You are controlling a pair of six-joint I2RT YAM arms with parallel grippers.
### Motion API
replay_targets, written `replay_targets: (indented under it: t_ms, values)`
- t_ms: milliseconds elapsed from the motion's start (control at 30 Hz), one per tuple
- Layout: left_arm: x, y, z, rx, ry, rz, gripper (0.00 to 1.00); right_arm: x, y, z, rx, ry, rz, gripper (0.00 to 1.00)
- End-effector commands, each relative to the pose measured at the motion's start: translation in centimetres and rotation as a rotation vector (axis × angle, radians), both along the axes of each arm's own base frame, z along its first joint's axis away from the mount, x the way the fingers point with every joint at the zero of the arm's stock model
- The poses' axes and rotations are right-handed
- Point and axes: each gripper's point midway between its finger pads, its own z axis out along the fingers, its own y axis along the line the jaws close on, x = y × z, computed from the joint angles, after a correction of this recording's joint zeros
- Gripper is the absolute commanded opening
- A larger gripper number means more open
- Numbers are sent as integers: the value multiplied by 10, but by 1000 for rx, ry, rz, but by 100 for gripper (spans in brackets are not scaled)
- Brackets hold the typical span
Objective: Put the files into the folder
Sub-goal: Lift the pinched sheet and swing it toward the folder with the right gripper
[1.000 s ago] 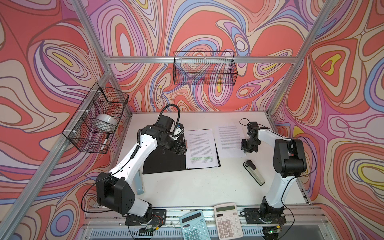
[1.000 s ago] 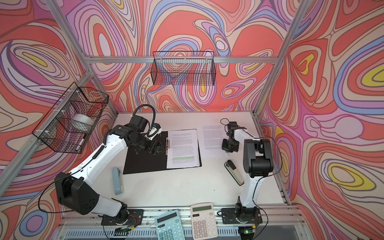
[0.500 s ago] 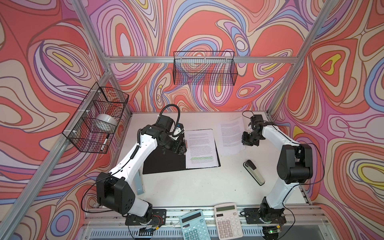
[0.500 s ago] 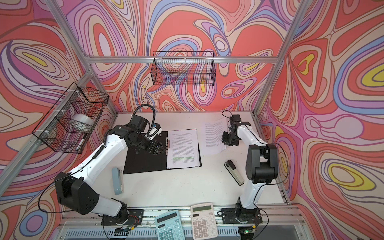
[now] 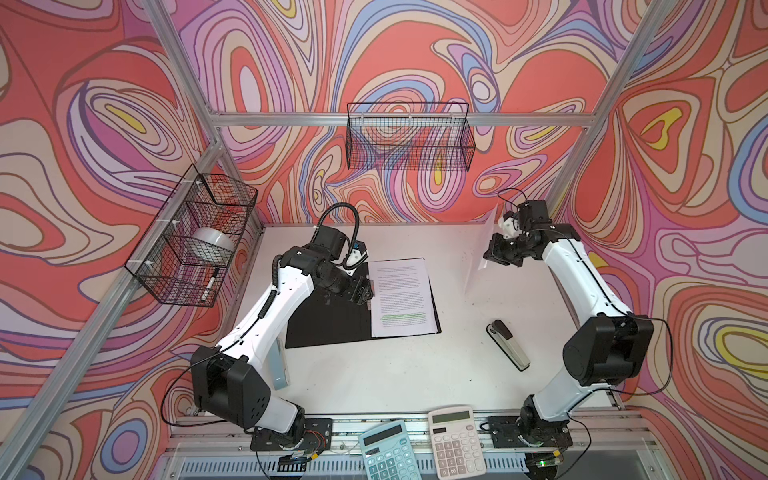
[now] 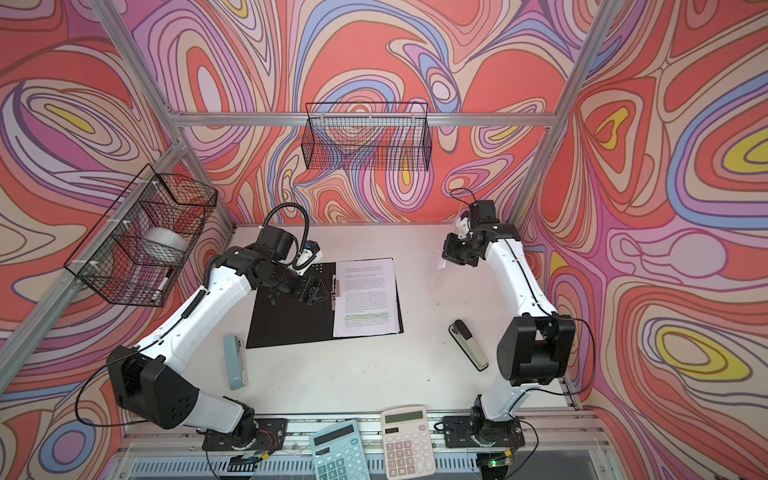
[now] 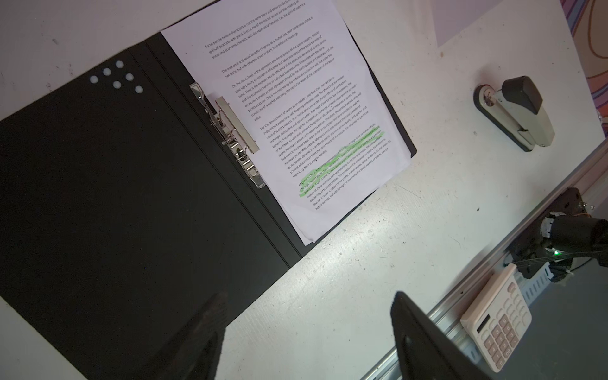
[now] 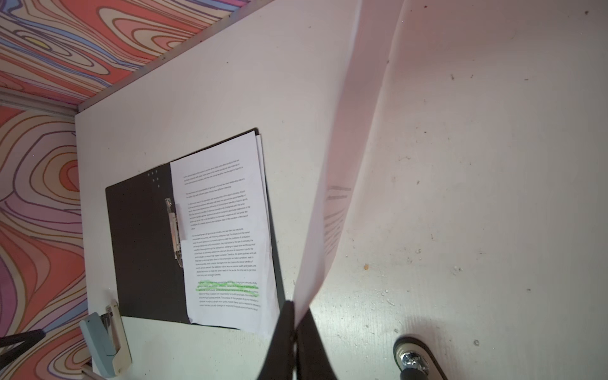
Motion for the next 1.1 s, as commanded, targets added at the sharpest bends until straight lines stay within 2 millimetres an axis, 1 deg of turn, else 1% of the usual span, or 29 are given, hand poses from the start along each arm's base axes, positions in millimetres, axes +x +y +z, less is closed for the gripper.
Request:
replay_targets:
  t_ms: [0,167,300,400,500,700,767,833,933,1067]
  values:
    - [2,3,3,19,7,21,79,-14,25,29,22,-29,74,2]
    - [8,7,5,23,5,45,79,-24,66,51,-6,-66,181,2]
    - [12,13,6,29,1,71,79,-31,102,74,47,-106,257,2]
    - [15,18,7,28,-2,93,79,-37,130,86,85,-124,311,2]
    - [17,24,9,19,-2,118,79,-43,156,91,105,-133,364,2]
    - [22,39,15,-4,-11,169,79,-57,205,91,158,-151,461,3]
    - [22,42,16,-12,-14,177,79,-62,215,91,177,-158,478,3]
    - [22,44,16,-14,-16,184,79,-65,219,87,190,-166,481,3]
    - [21,45,14,-17,-15,186,79,-67,219,73,216,-169,468,3]
    - [20,45,16,-20,-21,184,79,-75,219,60,249,-159,463,3]
